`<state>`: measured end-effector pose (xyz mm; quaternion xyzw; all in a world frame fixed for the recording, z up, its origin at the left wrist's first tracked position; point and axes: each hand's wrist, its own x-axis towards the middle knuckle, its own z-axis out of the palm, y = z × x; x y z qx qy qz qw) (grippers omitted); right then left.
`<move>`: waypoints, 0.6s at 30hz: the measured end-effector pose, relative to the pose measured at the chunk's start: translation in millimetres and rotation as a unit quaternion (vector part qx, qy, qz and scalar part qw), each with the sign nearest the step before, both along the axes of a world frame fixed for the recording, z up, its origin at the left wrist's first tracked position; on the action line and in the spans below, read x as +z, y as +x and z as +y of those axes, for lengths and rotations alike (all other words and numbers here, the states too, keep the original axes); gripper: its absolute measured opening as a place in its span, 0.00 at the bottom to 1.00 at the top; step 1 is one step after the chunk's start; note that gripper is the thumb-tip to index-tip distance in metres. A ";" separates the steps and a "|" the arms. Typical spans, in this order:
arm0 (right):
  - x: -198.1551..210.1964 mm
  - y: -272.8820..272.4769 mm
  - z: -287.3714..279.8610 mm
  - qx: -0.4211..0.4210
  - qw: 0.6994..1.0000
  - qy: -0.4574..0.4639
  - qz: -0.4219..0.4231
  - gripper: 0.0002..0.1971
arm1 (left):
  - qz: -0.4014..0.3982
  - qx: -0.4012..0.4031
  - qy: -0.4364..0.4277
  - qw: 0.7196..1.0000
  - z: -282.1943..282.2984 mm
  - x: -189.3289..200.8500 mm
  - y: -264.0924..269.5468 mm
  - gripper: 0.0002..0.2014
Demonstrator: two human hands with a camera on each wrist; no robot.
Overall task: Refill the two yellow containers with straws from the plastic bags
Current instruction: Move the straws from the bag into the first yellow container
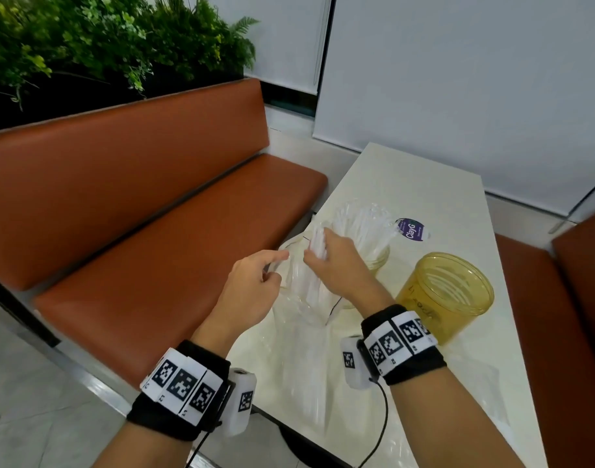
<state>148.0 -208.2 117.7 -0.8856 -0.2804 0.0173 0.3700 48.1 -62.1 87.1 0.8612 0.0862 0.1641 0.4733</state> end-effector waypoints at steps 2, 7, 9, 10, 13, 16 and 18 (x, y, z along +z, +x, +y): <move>25.8 -2.8 -3.0 0.014 0.999 0.033 -0.034 0.13 | 0.002 0.003 -0.002 1.000 -1.2 0.3 2.0 0.22; 80.6 1.1 -8.8 0.010 0.987 0.089 -0.132 0.09 | 0.003 0.008 -0.020 1.000 -3.4 0.9 5.5 0.21; 99.3 2.9 -12.9 -0.004 0.980 0.105 -0.169 0.11 | 0.007 0.008 -0.019 1.000 -2.1 -0.7 7.4 0.22; 108.9 3.3 -15.8 -0.011 0.976 0.116 -0.184 0.11 | 0.010 0.009 -0.018 1.000 -1.8 -0.8 7.7 0.22; 139.8 10.4 -28.9 -0.029 0.959 0.164 -0.228 0.07 | 0.015 0.009 -0.022 1.000 -2.0 0.5 6.7 0.22; 170.6 24.1 -44.5 -0.057 0.937 0.210 -0.275 0.04 | 0.018 0.012 -0.021 1.000 -2.5 1.8 5.6 0.22; 182.3 38.6 -53.5 -0.081 0.929 0.205 -0.299 0.10 | 0.016 0.013 -0.023 1.000 -2.6 1.6 5.9 0.21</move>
